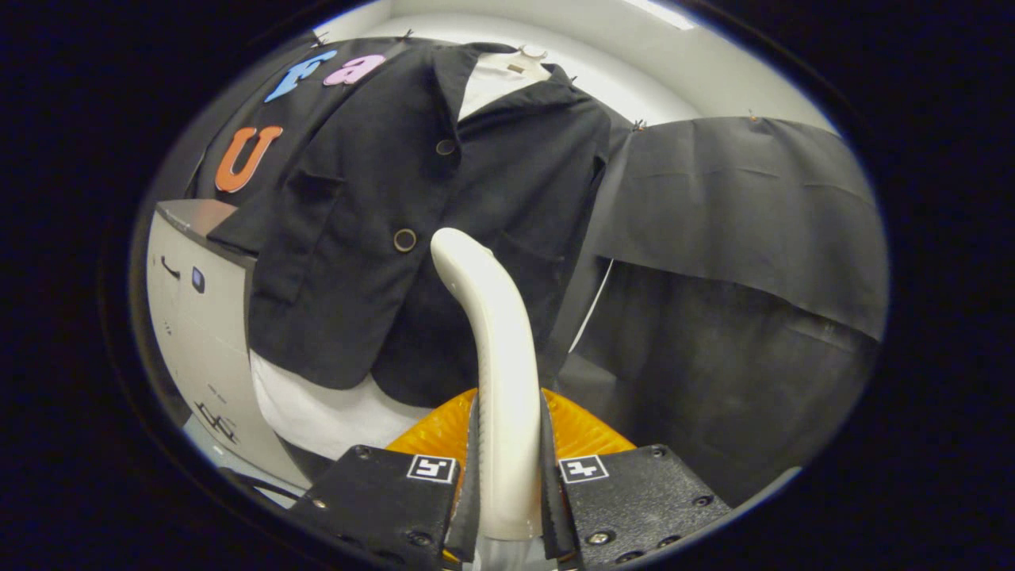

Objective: Iron the clothes twice with a garment steamer, once on the left side and once on the right side.

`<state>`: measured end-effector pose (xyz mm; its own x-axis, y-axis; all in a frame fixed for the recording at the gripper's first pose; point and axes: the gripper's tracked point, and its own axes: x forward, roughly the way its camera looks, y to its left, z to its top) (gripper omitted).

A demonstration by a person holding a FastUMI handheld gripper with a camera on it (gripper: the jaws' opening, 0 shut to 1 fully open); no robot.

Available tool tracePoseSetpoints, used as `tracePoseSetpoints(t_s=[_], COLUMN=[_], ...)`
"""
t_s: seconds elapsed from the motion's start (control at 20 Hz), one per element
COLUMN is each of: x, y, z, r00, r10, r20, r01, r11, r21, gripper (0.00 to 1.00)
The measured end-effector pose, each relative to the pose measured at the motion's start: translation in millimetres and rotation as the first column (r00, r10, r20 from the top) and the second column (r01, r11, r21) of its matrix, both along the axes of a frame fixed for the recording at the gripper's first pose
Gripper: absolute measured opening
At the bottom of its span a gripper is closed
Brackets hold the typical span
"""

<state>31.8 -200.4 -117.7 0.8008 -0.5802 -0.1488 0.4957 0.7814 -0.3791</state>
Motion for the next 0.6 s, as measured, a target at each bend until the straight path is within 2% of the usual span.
tracePoseSetpoints(t_s=[0.6], x=[-19], y=[5], z=[-75], r00=[0.982], r10=[-0.046], r20=[-0.182], r01=[0.057], r11=[0.997], r21=[0.056], gripper=[0.34])
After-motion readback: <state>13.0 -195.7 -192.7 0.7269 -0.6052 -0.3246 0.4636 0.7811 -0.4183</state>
